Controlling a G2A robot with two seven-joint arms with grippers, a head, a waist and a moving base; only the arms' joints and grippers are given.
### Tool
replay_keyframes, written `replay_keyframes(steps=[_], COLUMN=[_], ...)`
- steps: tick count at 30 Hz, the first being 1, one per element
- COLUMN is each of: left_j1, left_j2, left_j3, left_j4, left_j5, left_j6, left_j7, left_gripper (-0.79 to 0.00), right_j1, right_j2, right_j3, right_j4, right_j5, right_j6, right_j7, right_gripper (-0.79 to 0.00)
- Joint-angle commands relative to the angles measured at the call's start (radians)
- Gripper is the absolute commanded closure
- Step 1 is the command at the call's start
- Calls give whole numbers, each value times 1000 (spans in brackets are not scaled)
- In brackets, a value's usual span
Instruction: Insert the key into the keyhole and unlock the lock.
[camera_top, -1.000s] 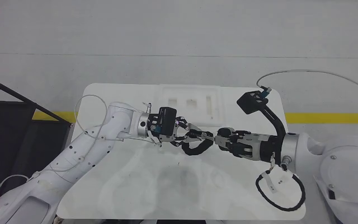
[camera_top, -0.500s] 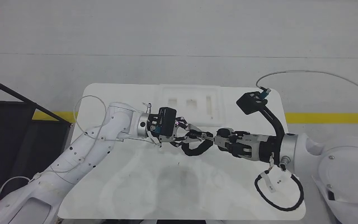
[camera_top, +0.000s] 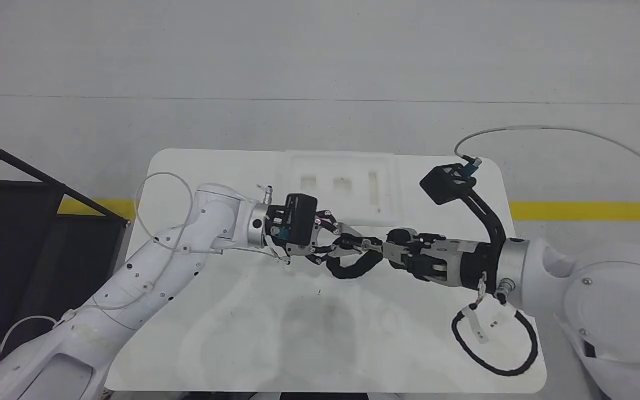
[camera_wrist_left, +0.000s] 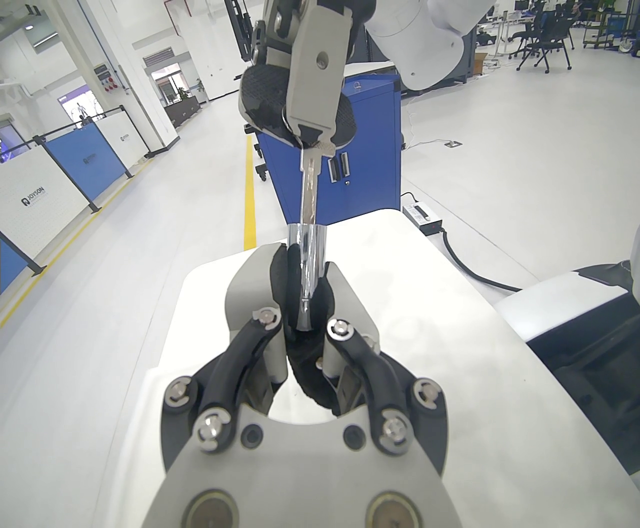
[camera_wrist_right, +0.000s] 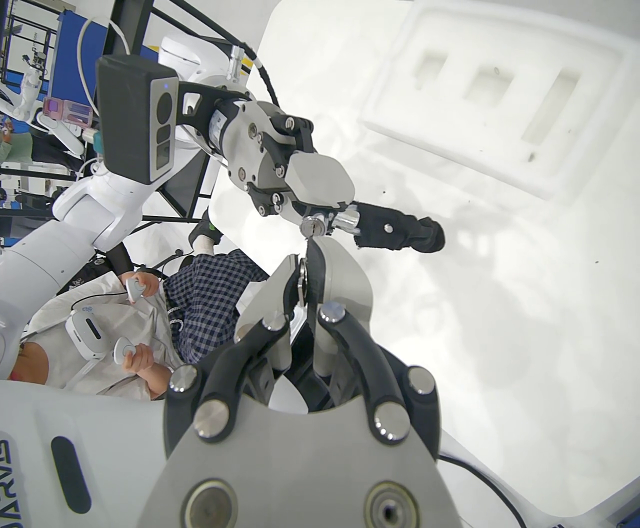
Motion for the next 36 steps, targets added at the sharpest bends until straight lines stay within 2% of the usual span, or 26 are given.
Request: replay_keyframes(steps=[1, 36], left_j1=[-3, -12], left_j2=[-1, -7], left_j3=[2, -4], left_j4=[-2, -23], left_j5=[2, 10], left_j6=[0, 0], left_j7=[-2, -46], left_gripper=[0, 0], right_j1=[1, 58], right_j2=[1, 16], right_j3=[-5, -85], right_j4=[0, 26], right_j5=[-1, -17], right_j6=[0, 45], right_j7=[0, -25], right_gripper=[0, 0])
